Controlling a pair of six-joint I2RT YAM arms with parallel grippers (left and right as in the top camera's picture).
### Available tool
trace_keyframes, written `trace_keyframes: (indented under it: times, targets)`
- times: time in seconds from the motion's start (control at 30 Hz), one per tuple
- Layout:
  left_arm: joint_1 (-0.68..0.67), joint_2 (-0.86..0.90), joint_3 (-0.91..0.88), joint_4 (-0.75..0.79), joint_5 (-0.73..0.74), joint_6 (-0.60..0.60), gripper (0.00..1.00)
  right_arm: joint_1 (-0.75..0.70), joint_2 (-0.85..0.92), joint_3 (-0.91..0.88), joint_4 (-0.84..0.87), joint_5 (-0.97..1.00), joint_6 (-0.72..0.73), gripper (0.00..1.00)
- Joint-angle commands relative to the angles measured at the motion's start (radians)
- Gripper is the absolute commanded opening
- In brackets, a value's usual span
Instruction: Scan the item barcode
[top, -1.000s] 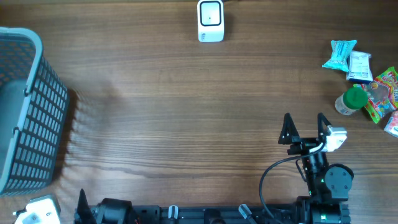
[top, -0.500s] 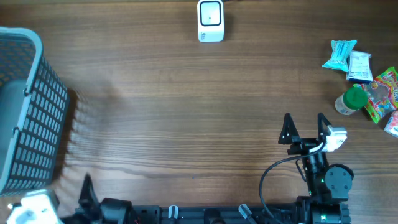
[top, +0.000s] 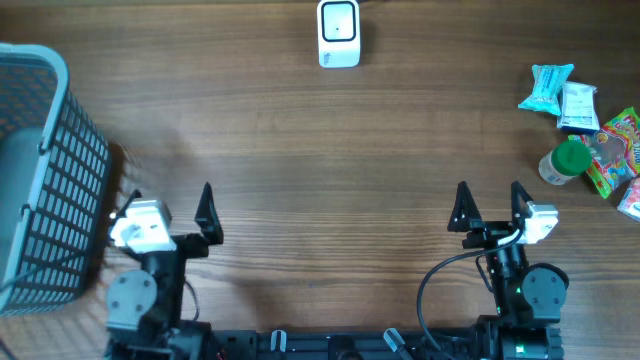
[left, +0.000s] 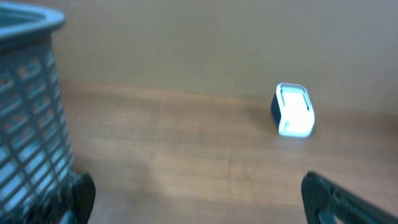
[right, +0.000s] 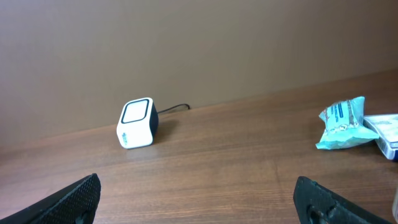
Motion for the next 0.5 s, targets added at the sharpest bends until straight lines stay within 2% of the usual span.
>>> trace_keyframes:
  times: [0.0,0.2,0.37,0.47]
  targets:
    - [0.061,-0.083,-0.151,0.132,0.085,-0.002,1.00,0.004,-0.005,-0.001,0.004,0.013,0.002,1.00]
    - [0.073,-0.126,-0.257,0.212,0.071,0.010,1.00,0.004,-0.005,-0.001,0.004,0.013,0.002,1.00]
    - [0.092,-0.165,-0.342,0.355,0.046,0.009,1.00,0.004,-0.005,-0.001,0.004,0.013,0.002,1.00]
    - [0.121,-0.165,-0.356,0.354,0.047,0.009,1.00,0.004,-0.005,-0.001,0.004,0.013,0.002,1.00]
